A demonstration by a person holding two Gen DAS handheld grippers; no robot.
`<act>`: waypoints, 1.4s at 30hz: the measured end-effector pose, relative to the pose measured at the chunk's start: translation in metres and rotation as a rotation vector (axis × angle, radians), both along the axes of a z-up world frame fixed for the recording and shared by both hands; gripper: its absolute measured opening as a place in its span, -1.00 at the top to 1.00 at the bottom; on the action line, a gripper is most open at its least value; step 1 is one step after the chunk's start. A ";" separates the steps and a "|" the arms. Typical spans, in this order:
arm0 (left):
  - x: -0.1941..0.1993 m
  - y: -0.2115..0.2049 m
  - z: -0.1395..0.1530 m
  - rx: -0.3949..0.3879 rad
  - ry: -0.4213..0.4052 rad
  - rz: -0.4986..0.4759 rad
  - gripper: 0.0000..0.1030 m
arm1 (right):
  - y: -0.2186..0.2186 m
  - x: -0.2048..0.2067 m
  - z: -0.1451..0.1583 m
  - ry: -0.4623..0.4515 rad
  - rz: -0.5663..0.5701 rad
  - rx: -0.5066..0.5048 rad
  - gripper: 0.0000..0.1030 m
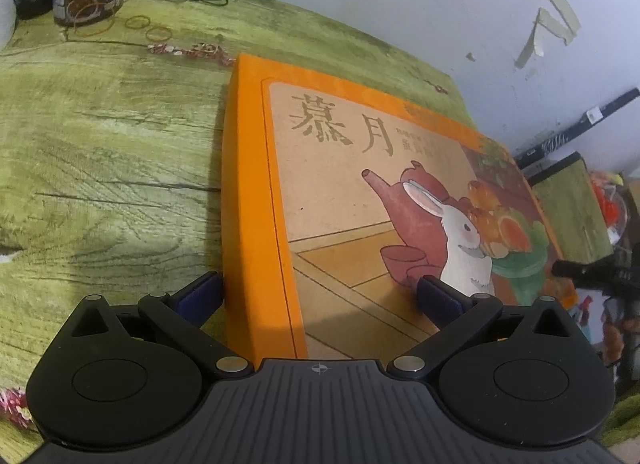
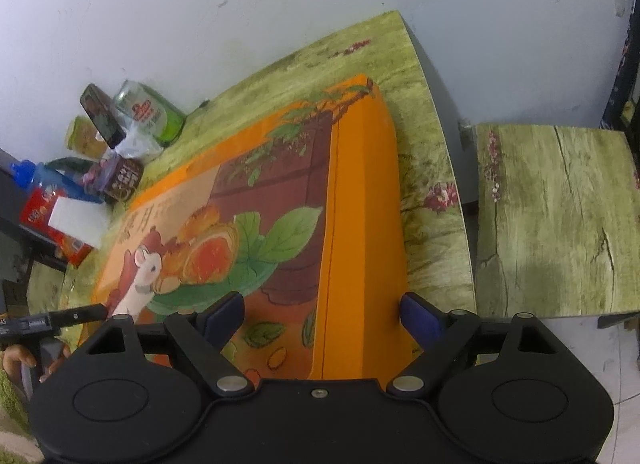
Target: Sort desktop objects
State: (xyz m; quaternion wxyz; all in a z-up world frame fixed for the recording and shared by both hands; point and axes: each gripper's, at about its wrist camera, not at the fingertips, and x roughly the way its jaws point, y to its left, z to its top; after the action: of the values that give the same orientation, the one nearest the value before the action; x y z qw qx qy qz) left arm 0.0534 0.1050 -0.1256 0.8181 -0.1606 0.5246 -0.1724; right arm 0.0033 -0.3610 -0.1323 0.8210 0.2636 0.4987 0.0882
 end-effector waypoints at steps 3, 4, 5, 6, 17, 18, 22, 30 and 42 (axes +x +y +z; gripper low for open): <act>0.000 0.000 0.002 0.003 -0.001 0.002 -1.00 | -0.002 -0.001 -0.002 0.008 -0.018 0.018 -0.65; 0.000 0.000 0.002 0.001 0.000 0.004 -1.00 | -0.003 -0.001 -0.002 0.009 -0.025 0.022 -0.65; 0.001 0.001 0.003 -0.001 0.000 0.007 -1.00 | -0.005 0.000 -0.002 0.009 -0.032 0.028 -0.66; 0.003 0.001 0.004 -0.004 -0.002 0.012 -1.00 | -0.006 0.000 -0.002 0.008 -0.040 0.036 -0.68; 0.028 0.006 0.002 -0.028 0.003 0.088 -1.00 | -0.012 0.018 -0.003 0.017 -0.077 0.082 -0.89; 0.030 0.005 0.000 -0.026 0.004 0.089 -1.00 | -0.012 0.020 -0.004 0.021 -0.079 0.081 -0.89; 0.035 0.001 -0.005 -0.016 0.010 0.089 -1.00 | -0.010 0.024 -0.005 0.022 -0.085 0.069 -0.90; 0.032 -0.001 -0.010 -0.008 0.015 0.070 -1.00 | -0.002 0.022 -0.007 0.014 -0.073 0.040 -0.89; 0.030 -0.001 -0.013 -0.006 0.009 0.071 -1.00 | 0.000 0.022 -0.009 0.003 -0.093 -0.001 -0.86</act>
State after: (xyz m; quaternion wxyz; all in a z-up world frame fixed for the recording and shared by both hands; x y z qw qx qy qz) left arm 0.0830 0.1037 -0.1387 0.8210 -0.1822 0.5216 -0.1441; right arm 0.0251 -0.3608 -0.1409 0.8235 0.2863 0.4873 0.0492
